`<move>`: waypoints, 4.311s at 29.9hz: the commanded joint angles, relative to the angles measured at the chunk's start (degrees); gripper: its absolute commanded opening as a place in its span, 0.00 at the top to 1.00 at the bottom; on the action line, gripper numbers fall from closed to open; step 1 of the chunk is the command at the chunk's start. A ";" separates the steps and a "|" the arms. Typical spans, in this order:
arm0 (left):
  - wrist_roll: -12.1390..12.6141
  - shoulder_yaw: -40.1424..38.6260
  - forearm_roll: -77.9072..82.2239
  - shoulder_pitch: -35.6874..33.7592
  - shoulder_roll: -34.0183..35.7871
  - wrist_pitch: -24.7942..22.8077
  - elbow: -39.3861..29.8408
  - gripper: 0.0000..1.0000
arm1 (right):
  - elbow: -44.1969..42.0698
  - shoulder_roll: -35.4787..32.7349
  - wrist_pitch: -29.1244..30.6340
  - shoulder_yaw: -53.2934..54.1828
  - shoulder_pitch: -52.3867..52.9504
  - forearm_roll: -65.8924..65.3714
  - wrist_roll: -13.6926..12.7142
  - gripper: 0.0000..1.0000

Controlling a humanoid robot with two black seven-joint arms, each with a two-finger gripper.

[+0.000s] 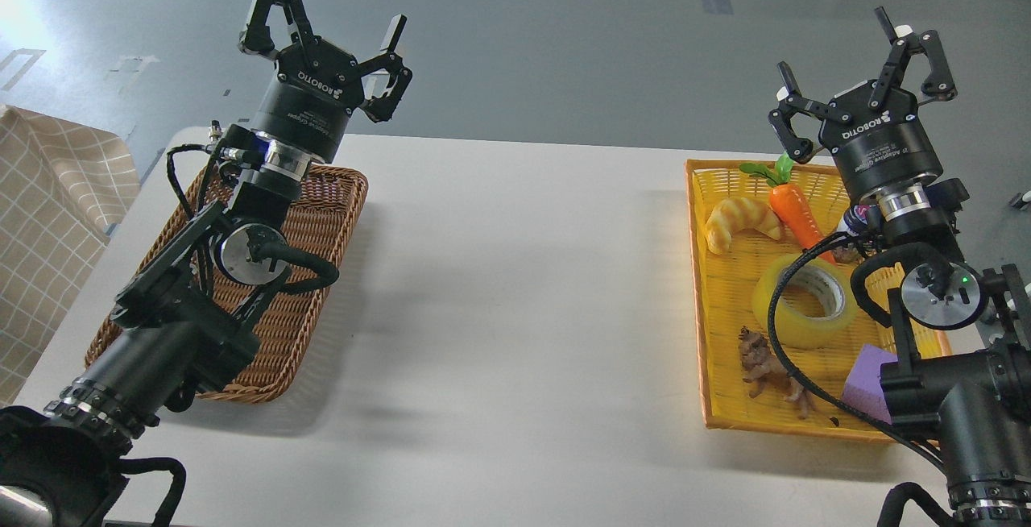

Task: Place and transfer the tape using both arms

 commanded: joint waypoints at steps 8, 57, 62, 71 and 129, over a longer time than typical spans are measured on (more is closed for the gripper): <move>-0.26 0.00 0.08 0.09 0.38 0.00 -0.01 0.02 | 0.00 0.00 0.00 0.00 -0.17 0.00 0.00 0.01; -0.35 0.00 0.08 0.09 0.11 0.00 -0.19 0.02 | 0.09 0.00 0.00 -0.09 0.36 0.00 0.00 0.01; -0.35 0.00 0.08 0.00 0.11 0.00 -0.28 0.02 | 0.53 0.00 0.00 -0.09 0.36 0.00 0.00 0.01; -0.35 0.00 0.08 0.00 0.20 0.00 -0.28 0.02 | 0.53 0.00 0.00 -0.09 0.27 0.00 0.00 0.01; -0.35 0.00 0.08 -0.35 0.73 0.00 -1.77 0.02 | 12.20 -43.49 0.00 -42.35 13.80 -33.04 -0.79 0.01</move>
